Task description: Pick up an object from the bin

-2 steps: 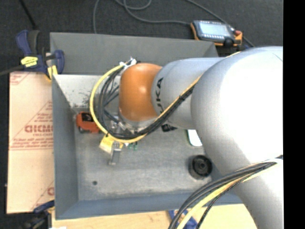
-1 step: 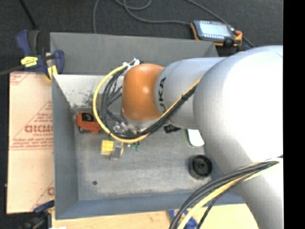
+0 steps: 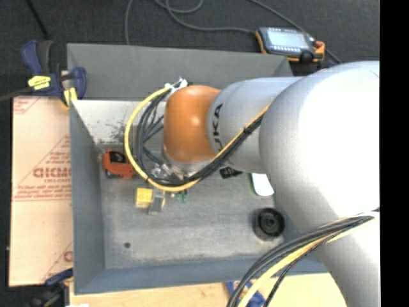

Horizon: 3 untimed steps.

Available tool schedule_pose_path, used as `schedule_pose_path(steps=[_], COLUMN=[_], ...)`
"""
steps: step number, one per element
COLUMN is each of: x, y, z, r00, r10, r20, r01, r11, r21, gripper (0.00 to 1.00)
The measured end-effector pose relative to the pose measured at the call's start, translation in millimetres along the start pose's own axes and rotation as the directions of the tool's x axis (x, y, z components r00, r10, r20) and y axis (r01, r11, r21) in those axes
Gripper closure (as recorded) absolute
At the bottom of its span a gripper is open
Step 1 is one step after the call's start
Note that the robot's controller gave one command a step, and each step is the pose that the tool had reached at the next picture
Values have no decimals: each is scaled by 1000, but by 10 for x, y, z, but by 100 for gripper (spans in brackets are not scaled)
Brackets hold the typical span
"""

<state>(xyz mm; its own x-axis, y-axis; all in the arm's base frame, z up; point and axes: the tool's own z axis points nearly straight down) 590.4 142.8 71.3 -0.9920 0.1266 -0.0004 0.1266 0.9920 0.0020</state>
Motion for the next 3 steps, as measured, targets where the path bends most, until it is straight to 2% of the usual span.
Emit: schedule_pose_path(steps=[1, 2, 3], x=[16, 22, 9], y=[-7, -11, -8], z=[-50, -257, -440], r00=[1000, 1000, 1000], r10=[0, 0, 0], r20=[-3, -6, -3], r01=[0, 0, 0], r11=[1000, 1000, 1000], r21=[1, 2, 2], gripper=[100, 100, 100])
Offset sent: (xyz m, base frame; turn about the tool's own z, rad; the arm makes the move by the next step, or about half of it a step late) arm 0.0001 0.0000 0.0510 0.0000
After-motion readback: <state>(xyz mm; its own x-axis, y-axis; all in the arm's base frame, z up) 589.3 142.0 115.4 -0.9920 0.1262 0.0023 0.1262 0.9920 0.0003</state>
